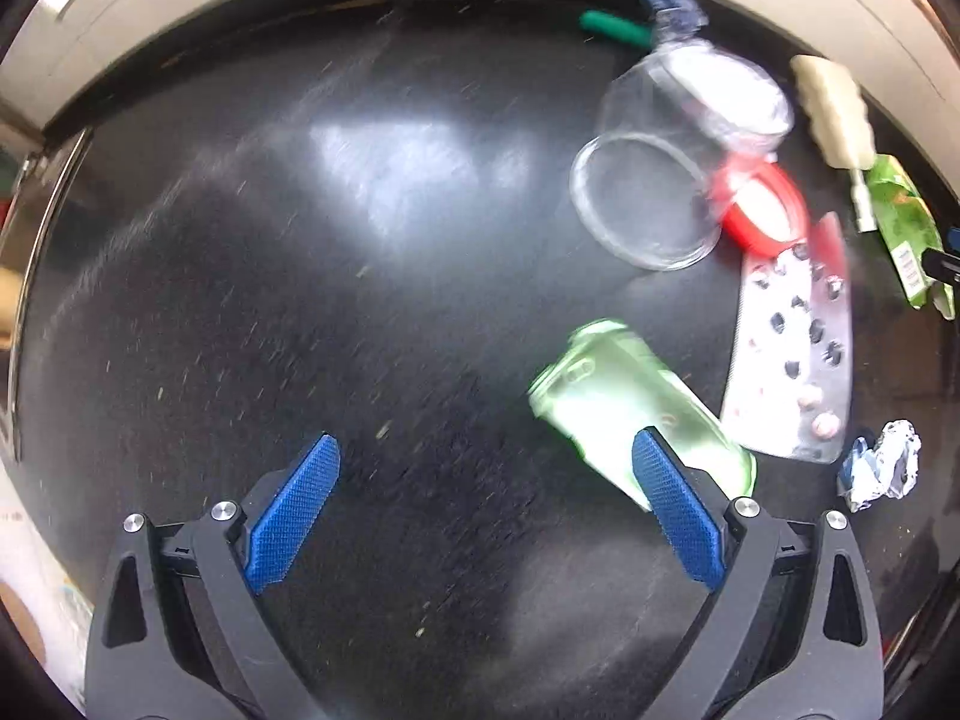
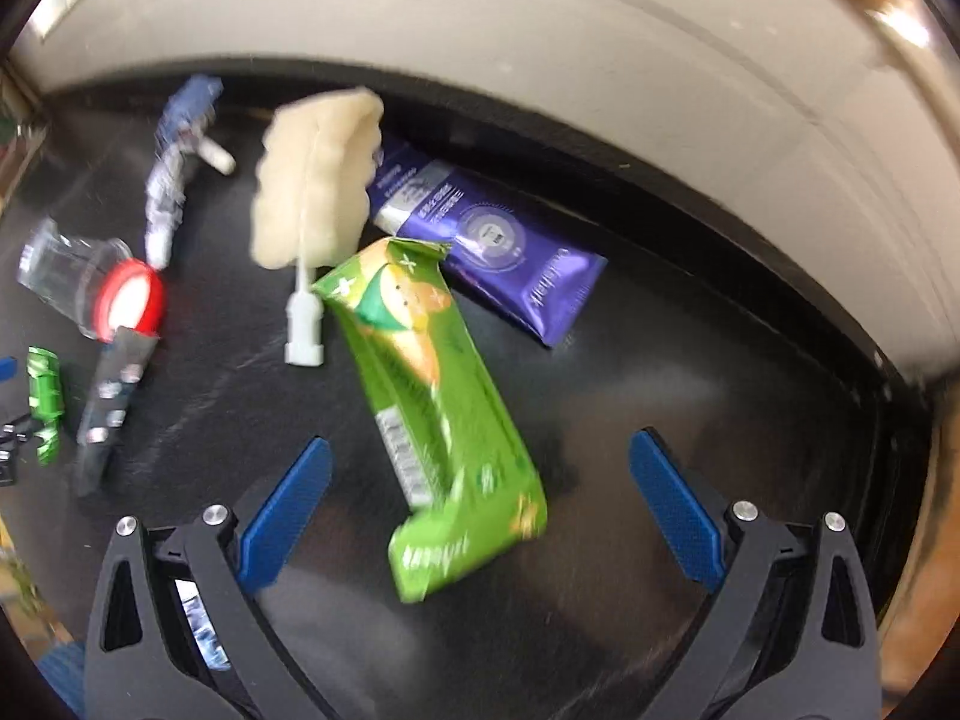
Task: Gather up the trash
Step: 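Grasp the green toy car with left tool while right tool grasps green juice pouch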
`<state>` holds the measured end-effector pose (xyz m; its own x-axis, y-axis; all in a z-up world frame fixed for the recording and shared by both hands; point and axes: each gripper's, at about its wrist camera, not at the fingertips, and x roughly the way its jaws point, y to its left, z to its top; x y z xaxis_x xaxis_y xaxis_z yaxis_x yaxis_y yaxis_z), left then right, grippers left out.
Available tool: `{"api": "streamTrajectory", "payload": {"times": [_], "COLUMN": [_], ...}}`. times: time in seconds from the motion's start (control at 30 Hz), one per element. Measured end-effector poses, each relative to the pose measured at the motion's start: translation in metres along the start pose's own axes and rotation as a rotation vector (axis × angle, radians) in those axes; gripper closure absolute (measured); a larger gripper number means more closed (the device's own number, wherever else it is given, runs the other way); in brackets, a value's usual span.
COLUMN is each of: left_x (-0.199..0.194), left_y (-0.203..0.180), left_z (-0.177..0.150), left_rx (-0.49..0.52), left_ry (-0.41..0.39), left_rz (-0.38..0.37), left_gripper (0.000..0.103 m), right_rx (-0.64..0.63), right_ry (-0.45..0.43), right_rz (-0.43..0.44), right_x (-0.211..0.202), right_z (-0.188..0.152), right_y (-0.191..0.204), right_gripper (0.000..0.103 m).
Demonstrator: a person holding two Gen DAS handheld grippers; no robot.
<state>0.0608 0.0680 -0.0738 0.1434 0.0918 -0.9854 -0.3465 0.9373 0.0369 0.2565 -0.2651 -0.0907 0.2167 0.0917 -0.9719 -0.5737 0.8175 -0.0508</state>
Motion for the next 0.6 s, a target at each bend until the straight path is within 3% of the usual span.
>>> {"api": "streamTrajectory", "payload": {"times": [0.13,0.23,0.4,0.43,0.47,0.5,0.53,0.57,0.6], "left_x": [0.003,0.001,0.008,0.01,0.01,0.008,0.006,0.001,-0.004], "left_y": [0.017,0.026,-0.006,-0.011,-0.018,-0.021,-0.025,-0.029,-0.03], "left_z": [-0.014,-0.019,-0.005,-0.002,-0.004,-0.006,-0.009,-0.009,-0.008], "left_rx": [-0.033,-0.041,0.006,0.008,0.022,0.042,0.059,0.08,0.084], "left_ry": [0.037,0.041,0.03,0.027,0.015,-0.004,-0.027,-0.06,-0.079], "left_rz": [-0.006,-0.007,-0.028,-0.035,-0.037,-0.041,-0.046,-0.051,-0.063], "left_gripper": [0.007,0.007,0.007,0.007,0.008,0.013,0.019,0.042,0.09], "right_rx": [-0.036,-0.007,-0.023,-0.021,-0.02,-0.021,-0.015,0.005,0.029], "right_ry": [0.017,0.027,0.03,0.02,-0.005,-0.03,-0.027,-0.022,-0.022], "right_rz": [0.009,0.07,0.106,0.106,0.107,0.113,0.111,0.131,0.145], "right_x": [0.021,0.031,0.033,0.031,0.026,0.02,0.016,0.015,0.014], "right_z": [0.008,0.007,0.005,0.006,0.005,0.003,0.002,-0.001,-0.006], "right_y": [0.003,0.0,0.003,0.003,0.003,0.002,0.002,0.002,0.001], "right_gripper": [0.007,0.007,0.008,0.017,0.046,0.064,0.072,0.076,0.076]}}
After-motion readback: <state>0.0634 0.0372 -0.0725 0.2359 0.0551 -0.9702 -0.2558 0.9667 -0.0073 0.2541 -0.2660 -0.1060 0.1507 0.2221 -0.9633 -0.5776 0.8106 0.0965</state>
